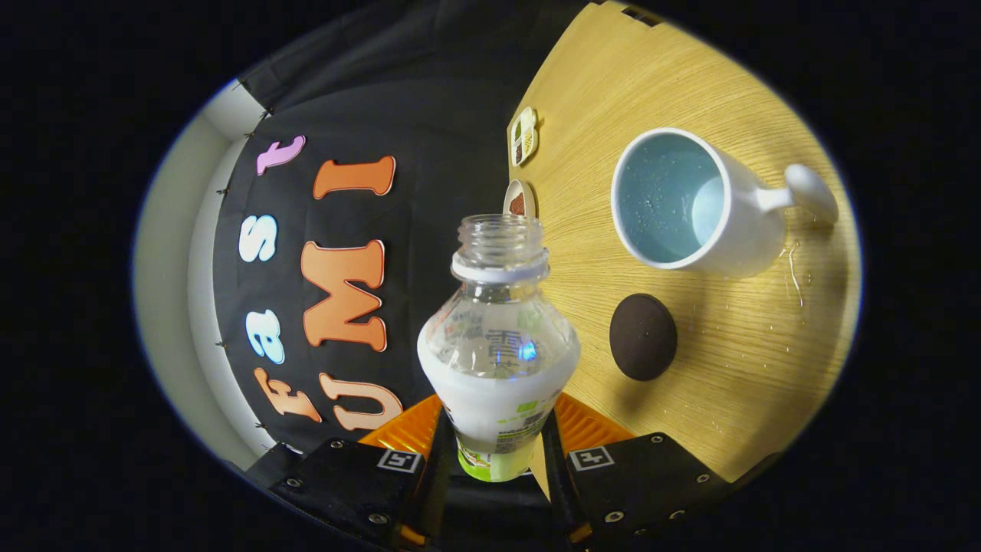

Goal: Take the bottle from table, then pour the juice into the cup, finally place the bottle on the coaster

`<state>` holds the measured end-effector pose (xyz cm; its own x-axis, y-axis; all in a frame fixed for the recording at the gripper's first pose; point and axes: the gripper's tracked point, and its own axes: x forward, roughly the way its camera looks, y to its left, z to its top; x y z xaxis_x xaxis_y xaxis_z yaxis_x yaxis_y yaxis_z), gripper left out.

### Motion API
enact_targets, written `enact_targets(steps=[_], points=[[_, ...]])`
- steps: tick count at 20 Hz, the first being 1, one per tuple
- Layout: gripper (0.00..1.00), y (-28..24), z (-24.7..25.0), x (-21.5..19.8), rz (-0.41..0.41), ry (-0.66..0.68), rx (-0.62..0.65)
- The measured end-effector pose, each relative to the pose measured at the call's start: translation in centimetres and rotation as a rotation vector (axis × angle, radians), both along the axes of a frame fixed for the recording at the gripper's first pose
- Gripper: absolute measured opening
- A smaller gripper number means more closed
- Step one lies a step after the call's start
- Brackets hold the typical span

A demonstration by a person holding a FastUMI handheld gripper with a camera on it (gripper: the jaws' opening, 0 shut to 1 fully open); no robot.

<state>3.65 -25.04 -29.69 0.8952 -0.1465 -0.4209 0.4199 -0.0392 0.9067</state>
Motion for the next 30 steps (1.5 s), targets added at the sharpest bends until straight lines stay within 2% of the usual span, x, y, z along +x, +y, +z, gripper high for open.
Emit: enact_targets(steps=[16, 30], points=[[0.56, -0.3, 1.1, 0.4, -0.066, -0.054, 0.125], [0.56, -0.8, 1.8, 0.2, -0.083, -0.062, 0.166]])
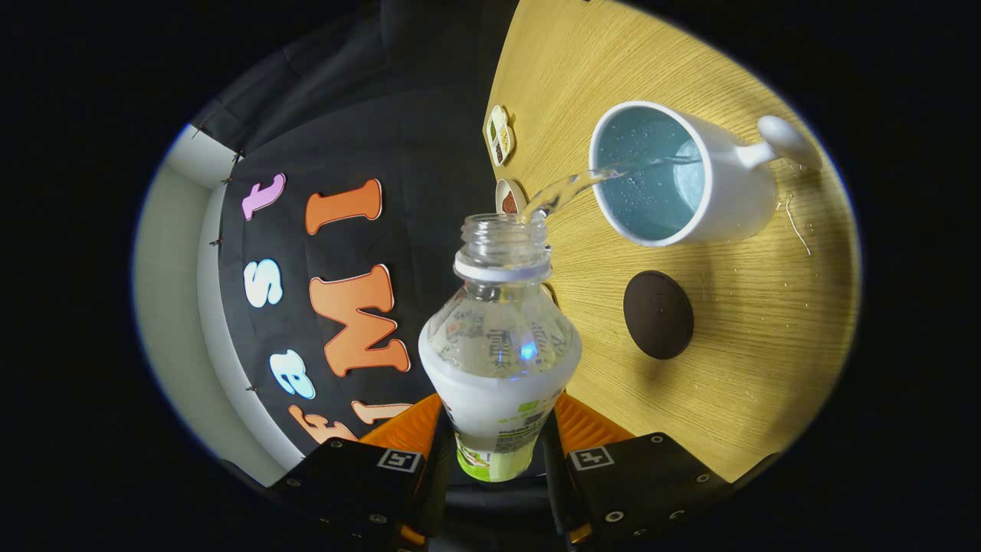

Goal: Take the bottle from table, then pour the juice into the cup, finally place the bottle on the coaster

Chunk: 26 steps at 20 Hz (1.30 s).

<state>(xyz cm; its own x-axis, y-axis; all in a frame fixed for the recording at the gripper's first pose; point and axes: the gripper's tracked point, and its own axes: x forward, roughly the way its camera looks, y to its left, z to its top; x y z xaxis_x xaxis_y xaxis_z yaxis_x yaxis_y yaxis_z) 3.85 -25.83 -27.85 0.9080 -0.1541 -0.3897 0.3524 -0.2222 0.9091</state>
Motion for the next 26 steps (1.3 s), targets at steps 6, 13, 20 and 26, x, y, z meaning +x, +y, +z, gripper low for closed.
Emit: enact_targets(steps=[6, 13, 20, 26], points=[[0.56, -0.5, 0.5, 0.2, -0.015, -0.007, 0.020], [0.55, -1.0, 0.8, 0.0, -0.038, -0.017, 0.047], [0.55, -1.3, 1.5, 0.0, -0.047, -0.027, 0.063], [0.56, -0.9, 1.6, 0.3, -0.042, -0.027, 0.083]])
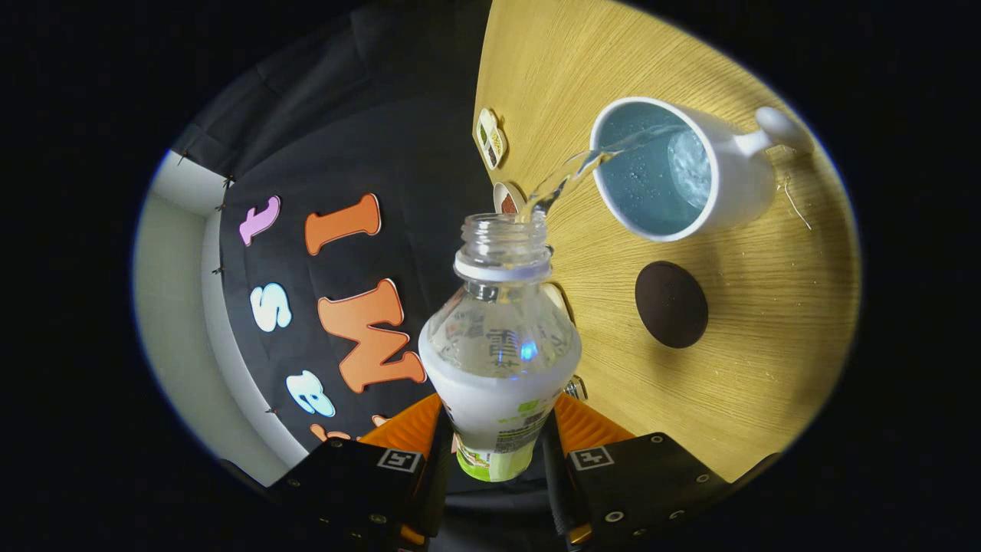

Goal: Take the bottle from table, then pour the juice into the cup, finally place the bottle on the coaster

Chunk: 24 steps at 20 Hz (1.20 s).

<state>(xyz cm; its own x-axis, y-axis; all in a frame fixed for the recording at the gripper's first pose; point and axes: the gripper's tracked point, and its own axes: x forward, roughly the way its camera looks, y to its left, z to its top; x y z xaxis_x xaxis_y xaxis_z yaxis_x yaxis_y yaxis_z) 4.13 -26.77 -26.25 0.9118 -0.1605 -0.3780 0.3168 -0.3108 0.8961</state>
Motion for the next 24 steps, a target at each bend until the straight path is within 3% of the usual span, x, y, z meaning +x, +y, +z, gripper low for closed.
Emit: enact_targets(steps=[24], points=[[0.56, -2.0, 2.0, 0.5, -0.061, -0.036, 0.094]])
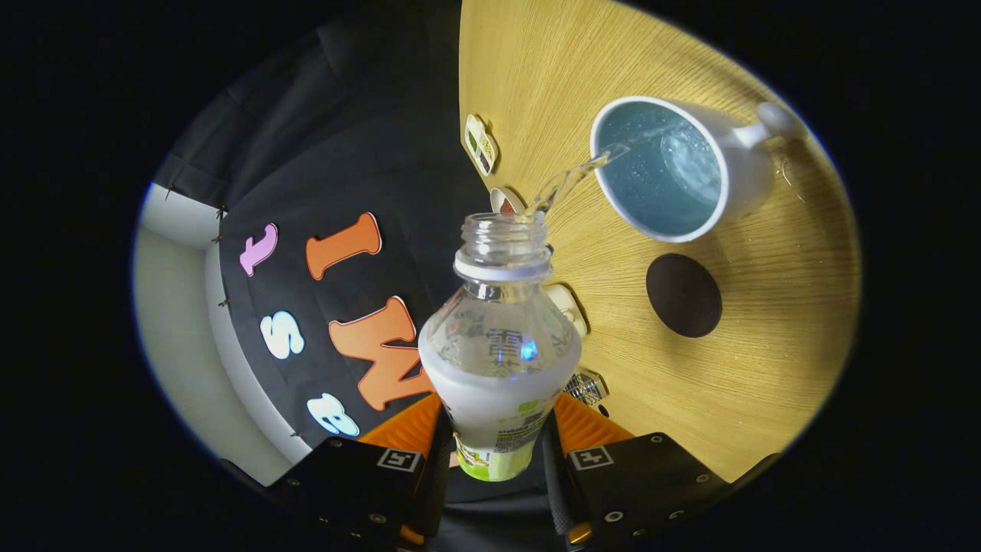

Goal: Take the bottle from table, then pour the juice into the cup, finally place the bottle on the coaster

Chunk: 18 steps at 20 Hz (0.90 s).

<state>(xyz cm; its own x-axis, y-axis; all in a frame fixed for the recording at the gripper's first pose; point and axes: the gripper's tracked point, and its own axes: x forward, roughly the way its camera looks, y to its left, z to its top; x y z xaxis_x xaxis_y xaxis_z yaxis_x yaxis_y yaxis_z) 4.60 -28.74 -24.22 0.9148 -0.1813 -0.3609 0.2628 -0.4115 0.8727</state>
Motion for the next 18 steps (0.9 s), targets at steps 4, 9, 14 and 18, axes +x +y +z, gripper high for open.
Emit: enact_targets(steps=[4, 9, 14, 18], points=[[0.56, -0.2, 0.3, -0.1, -0.015, -0.007, 0.021], [0.56, -0.1, 1.1, 0.1, -0.024, -0.027, 0.048], [0.56, -0.4, 1.6, 0.1, -0.037, -0.033, 0.074], [0.56, -0.5, 2.3, 0.1, -0.050, -0.046, 0.093]])
